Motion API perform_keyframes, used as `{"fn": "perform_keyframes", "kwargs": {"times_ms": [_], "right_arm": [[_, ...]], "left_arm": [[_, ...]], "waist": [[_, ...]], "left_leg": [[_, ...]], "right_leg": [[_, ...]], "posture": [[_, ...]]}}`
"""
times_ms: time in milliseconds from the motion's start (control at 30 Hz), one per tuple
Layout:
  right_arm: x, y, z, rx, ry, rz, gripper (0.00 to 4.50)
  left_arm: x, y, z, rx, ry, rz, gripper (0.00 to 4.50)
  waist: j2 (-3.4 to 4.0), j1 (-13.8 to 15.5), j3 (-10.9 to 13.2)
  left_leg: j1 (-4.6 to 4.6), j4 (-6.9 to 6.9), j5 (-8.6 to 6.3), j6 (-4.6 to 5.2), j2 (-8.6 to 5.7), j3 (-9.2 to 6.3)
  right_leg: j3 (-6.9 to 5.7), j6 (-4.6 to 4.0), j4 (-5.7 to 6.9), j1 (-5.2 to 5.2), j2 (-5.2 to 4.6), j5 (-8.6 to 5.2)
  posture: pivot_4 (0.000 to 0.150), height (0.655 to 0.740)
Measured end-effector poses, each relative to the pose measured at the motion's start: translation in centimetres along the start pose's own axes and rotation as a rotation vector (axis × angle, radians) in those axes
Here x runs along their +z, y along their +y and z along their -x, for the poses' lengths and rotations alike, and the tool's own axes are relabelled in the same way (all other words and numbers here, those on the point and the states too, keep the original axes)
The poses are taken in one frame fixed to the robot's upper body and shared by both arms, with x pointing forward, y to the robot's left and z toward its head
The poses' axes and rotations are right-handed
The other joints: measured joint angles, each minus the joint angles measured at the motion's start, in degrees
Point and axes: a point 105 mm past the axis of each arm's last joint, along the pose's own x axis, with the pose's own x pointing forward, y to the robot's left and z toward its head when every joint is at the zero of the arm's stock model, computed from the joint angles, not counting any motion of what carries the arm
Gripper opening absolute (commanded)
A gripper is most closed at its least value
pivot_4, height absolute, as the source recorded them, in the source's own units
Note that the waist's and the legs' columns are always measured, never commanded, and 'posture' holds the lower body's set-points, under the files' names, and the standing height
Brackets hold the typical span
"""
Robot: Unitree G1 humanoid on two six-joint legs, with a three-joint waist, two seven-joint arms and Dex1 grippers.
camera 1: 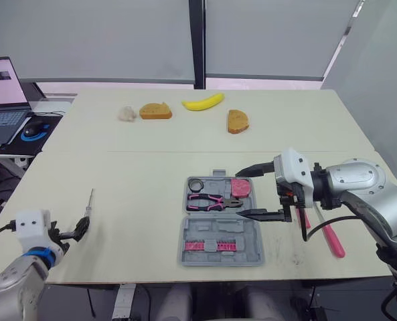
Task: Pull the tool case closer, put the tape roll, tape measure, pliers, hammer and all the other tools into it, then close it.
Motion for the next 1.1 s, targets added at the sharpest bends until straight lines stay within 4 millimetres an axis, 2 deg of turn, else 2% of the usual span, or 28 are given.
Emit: {"fn": "perform_keyframes", "kwargs": {"times_ms": [233, 433, 567, 900, 933, 1033, 1100], "right_arm": [[-0.3, 0.0, -0.1, 0.004, 0.014, 0.011, 4.46], [-0.5, 0.1, 0.0, 0.002, 0.026, 0.008, 4.46], [-0.6, 0.2, -0.1, 0.005, 0.03, 0.01, 4.5], [-0.8, 0.5, 0.0, 0.01, 0.043, 0.006, 4.5], [-0.9, 0.5, 0.0, 0.01, 0.044, 0.004, 4.5], [-0.9, 0.6, 0.1, 0.008, 0.047, 0.002, 4.5], [-1.0, 0.7, 0.1, 0.003, 0.05, 0.003, 4.5]], "left_arm": [[-0.5, -1.2, -2.9, -0.024, 0.015, -0.004, 4.5], [-1.4, -1.7, -4.0, -0.048, 0.05, 0.006, 4.5], [-1.3, -1.5, -4.8, -0.037, 0.047, -0.007, 3.59], [-1.2, -1.8, -5.2, -0.044, 0.038, -0.02, 0.34], [-1.3, -1.8, -5.2, -0.041, 0.037, -0.01, 0.22], [-1.4, -1.6, -5.0, -0.029, 0.037, 0.021, 0.23], [-1.7, -1.6, -4.1, -0.048, 0.037, 0.012, 0.23]], "waist": [[0.0, -0.33, 0.0], [0.0, -0.42, 0.0], [0.0, -0.41, 0.0], [0.01, -0.46, 0.0], [0.02, -0.46, -0.01], [0.02, -0.56, -0.01], [0.02, -1.07, -0.01]], "left_leg": [[0.0, -0.01, 0.0, 0.0, -0.02, 0.05], [-0.01, 0.0, 0.0, 0.0, -0.02, 0.05], [0.0, -0.01, 0.0, 0.0, -0.02, 0.03], [0.01, -0.01, 0.0, 0.0, -0.02, 0.04], [0.01, -0.01, 0.0, 0.0, -0.02, 0.04], [0.01, -0.01, 0.0, 0.0, -0.02, 0.04], [-0.01, -0.03, 0.0, -0.01, -0.02, 0.05]], "right_leg": [[0.04, 0.01, 0.0, -0.02, -0.01, 0.01], [0.04, 0.01, -0.01, -0.02, -0.02, 0.01], [0.02, 0.01, 0.01, -0.02, -0.01, 0.01], [0.05, 0.01, 0.0, -0.02, -0.03, 0.01], [0.05, 0.01, 0.0, -0.02, -0.03, 0.01], [0.05, 0.01, 0.0, -0.02, -0.03, 0.01], [0.08, 0.01, -0.04, -0.02, -0.03, 0.01]], "posture": [[0.15, 0.74], [0.15, 0.74], [0.15, 0.74], [0.15, 0.74], [0.15, 0.74], [0.15, 0.74], [0.15, 0.74]]}}
